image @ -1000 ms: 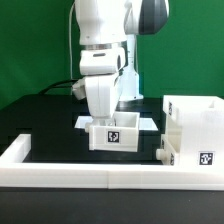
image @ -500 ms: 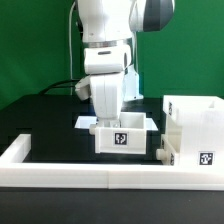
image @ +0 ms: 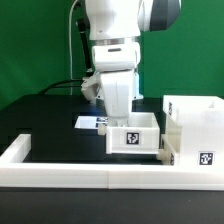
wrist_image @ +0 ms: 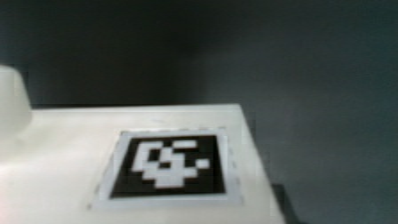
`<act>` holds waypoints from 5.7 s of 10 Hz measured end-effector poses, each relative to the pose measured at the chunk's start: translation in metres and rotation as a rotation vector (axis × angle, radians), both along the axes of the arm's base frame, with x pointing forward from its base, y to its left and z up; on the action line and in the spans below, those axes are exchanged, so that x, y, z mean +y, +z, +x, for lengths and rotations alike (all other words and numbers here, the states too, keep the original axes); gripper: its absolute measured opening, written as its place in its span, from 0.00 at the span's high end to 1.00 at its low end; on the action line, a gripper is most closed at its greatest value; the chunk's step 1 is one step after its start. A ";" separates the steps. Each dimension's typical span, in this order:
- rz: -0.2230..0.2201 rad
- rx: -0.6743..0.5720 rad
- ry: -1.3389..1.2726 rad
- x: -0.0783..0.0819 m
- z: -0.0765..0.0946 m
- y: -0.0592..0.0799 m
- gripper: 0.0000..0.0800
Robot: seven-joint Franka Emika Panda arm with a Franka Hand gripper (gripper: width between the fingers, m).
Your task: Assemble drawer
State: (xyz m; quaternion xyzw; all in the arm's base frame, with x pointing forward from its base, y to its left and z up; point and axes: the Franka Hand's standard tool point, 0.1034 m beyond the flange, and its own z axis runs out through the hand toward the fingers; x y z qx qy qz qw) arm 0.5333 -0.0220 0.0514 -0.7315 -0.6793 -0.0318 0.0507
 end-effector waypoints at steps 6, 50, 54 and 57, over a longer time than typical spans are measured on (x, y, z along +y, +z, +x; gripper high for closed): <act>-0.001 -0.024 0.004 0.003 0.002 0.000 0.95; 0.000 -0.031 0.077 0.037 0.014 0.005 0.55; -0.010 -0.046 0.085 0.038 0.018 0.021 0.23; -0.027 -0.025 0.090 0.017 0.031 0.047 0.19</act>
Offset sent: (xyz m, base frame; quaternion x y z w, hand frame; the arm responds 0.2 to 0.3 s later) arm 0.0000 0.0000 0.0000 -0.0650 0.0000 0.0000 0.9979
